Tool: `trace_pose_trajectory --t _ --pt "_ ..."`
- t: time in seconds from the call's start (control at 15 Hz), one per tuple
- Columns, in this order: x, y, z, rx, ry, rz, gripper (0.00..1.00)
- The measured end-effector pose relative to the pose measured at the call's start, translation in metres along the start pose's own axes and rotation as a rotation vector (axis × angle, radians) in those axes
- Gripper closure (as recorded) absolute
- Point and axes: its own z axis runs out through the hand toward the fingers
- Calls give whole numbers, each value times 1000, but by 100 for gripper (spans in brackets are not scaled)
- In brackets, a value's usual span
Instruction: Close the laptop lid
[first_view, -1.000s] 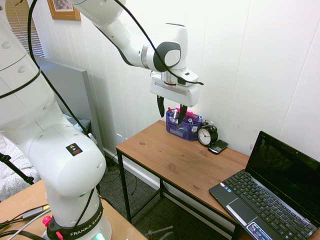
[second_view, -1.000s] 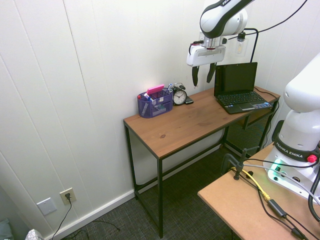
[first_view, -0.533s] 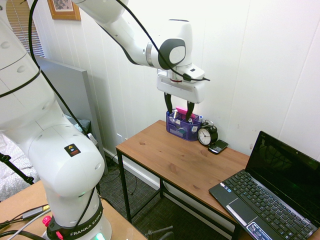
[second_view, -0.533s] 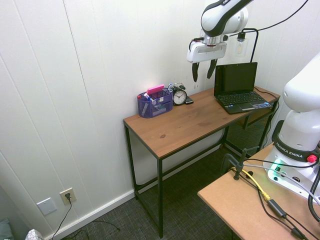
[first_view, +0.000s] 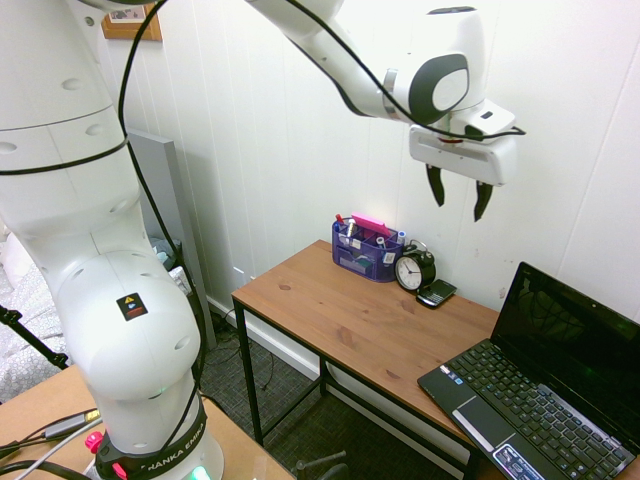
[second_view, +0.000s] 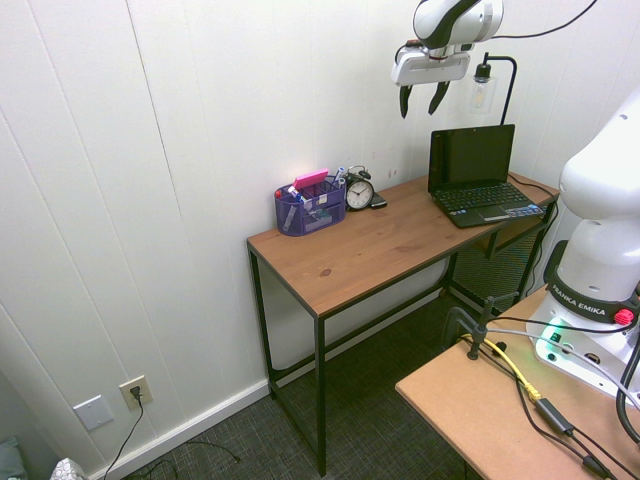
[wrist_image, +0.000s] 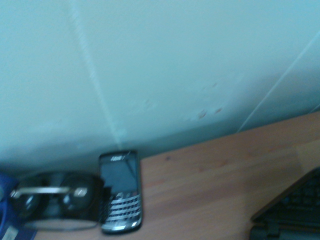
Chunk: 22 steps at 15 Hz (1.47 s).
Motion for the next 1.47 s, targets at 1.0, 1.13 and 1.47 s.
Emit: trace_pose_trajectory --t 1.0,1.13,1.47 --pt "177 92 89 -17 -20 276 100" --pt "180 93 104 -29 -26 283 100" --pt "193 112 127 -62 -26 308 100"
